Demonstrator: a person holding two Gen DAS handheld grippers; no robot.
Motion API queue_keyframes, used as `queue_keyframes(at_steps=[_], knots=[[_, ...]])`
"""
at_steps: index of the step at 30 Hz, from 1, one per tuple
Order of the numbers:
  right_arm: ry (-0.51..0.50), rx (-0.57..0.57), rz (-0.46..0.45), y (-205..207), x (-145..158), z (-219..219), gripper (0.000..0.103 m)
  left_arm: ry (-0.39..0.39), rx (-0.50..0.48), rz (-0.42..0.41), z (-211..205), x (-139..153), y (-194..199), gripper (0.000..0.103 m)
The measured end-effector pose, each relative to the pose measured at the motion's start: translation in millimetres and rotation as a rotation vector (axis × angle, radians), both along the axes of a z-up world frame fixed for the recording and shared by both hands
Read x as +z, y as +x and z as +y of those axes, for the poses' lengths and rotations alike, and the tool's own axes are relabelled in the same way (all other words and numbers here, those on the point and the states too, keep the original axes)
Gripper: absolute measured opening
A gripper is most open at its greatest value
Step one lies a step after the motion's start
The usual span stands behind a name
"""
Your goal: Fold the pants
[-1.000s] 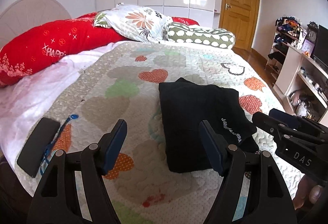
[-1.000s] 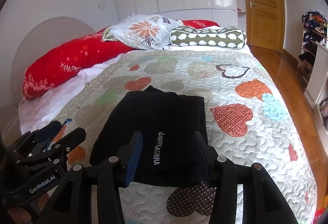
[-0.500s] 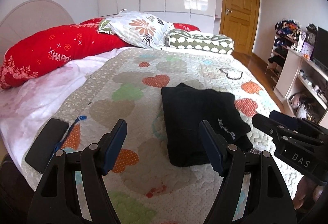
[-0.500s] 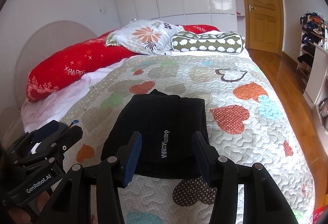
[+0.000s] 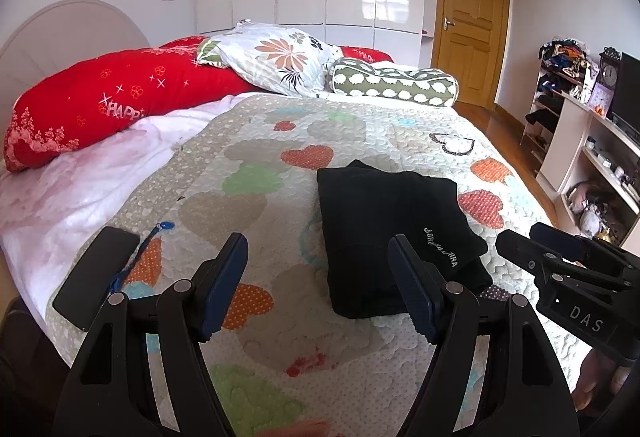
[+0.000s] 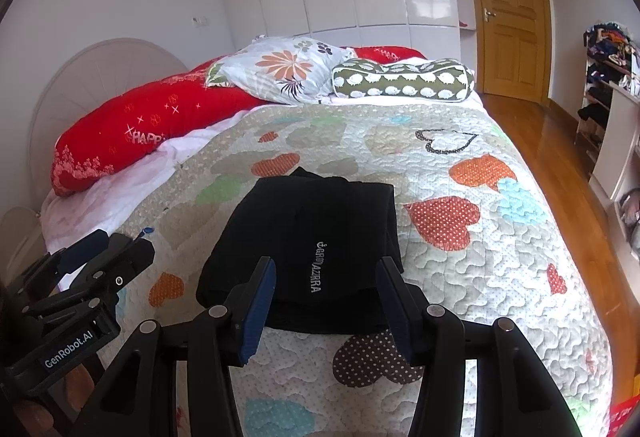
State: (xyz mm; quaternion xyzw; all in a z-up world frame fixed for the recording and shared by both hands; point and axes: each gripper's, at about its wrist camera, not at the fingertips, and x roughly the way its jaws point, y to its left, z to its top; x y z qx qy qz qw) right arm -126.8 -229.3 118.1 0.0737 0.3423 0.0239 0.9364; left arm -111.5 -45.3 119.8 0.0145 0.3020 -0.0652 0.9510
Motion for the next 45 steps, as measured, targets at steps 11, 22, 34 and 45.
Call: queue_keyframes(at_steps=[11,22,34,45], knots=[[-0.006,0.008,0.006,-0.2,-3.4,0.6,0.051,0.002,-0.001,0.010,-0.3,-4.3,0.0,0.073],[-0.008,0.008,0.010,0.7,-3.8,-0.4,0.051,0.004,-0.004,0.007,-1.8,-3.9,-0.6,0.073],[-0.013,0.014,0.018,1.8,-5.8,-2.7,0.051,0.005,-0.008,0.014,-4.9,-4.2,0.3,0.073],[-0.012,0.011,0.027,0.7,-8.1,-4.9,0.051,0.006,-0.015,0.017,-6.2,-6.5,-1.4,0.073]])
